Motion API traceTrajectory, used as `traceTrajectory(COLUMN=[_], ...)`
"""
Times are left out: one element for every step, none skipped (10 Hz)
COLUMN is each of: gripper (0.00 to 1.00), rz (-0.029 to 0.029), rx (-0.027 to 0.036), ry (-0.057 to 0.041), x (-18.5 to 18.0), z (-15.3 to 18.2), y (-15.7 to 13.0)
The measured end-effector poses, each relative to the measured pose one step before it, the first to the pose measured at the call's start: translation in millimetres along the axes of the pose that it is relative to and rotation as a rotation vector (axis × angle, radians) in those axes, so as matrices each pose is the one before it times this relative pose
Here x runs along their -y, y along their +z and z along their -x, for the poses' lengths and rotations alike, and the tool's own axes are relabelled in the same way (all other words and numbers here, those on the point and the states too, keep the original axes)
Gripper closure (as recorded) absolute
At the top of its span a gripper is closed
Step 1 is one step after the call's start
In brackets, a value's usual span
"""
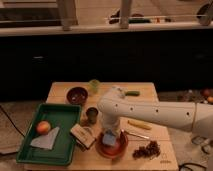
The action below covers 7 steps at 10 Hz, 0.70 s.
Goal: Wipe red bowl with sponge
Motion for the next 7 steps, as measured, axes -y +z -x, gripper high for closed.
traceTrajectory(gripper=[1.0, 1.0, 1.0, 1.0, 1.0, 1.0, 1.0], rz=[-0.00611, 0.00013, 0.00572, 0.01188, 0.01059, 0.01111, 0.00825], rx=[0.00838, 0.00795, 0.01439, 0.01889, 0.01322, 0.01109, 0.00515], ry=[-0.04154, -0.02146, -0.02585, -0.01398, 0.00258, 0.00714, 0.01445], x=[7.04, -0.34, -1.5, -4.14, -9.02, -10.72, -10.27], z=[8.04, 6.35, 8.73, 6.21, 1.7, -0.38, -2.26], y=[-0.03, 0.49, 1.81, 4.54, 3.85, 3.49, 2.25])
